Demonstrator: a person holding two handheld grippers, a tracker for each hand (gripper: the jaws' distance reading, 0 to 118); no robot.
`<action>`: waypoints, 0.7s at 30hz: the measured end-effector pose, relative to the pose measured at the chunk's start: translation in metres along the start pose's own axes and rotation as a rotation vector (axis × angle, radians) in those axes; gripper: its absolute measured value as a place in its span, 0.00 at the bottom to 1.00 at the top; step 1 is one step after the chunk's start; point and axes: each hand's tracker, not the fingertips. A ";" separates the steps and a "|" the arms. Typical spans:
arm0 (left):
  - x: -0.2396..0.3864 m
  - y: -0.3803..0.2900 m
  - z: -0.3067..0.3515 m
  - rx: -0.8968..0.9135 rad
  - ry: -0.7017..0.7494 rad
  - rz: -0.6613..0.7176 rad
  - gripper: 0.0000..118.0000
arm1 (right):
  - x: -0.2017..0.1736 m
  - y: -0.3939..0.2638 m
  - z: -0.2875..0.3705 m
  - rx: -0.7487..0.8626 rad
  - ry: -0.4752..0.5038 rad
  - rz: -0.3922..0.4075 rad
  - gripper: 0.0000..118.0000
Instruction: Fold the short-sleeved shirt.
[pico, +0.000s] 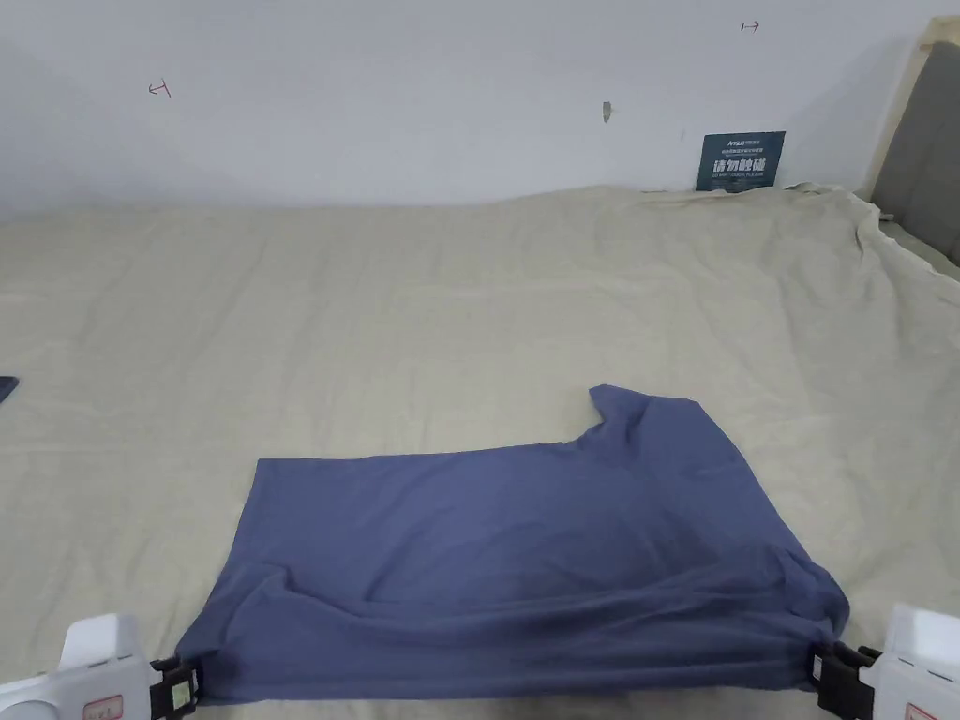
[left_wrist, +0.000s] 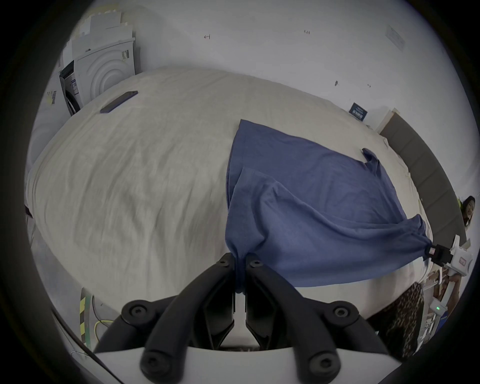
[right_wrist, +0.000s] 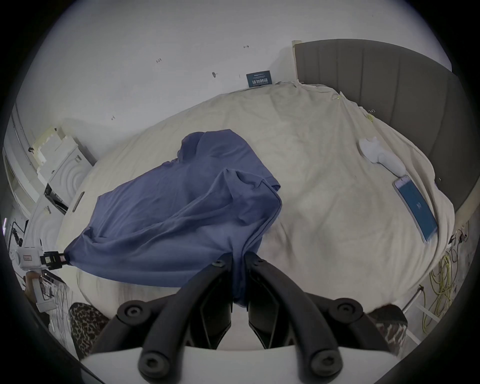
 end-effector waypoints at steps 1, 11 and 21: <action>-0.002 -0.007 0.002 -0.005 0.002 -0.001 0.02 | 0.001 -0.005 0.003 -0.009 -0.001 0.001 0.05; -0.008 -0.045 -0.029 -0.084 0.065 0.073 0.02 | 0.010 -0.037 -0.036 -0.119 -0.071 0.024 0.05; 0.011 -0.036 -0.018 -0.088 0.156 0.091 0.76 | -0.008 -0.024 -0.016 -0.131 -0.119 0.075 0.69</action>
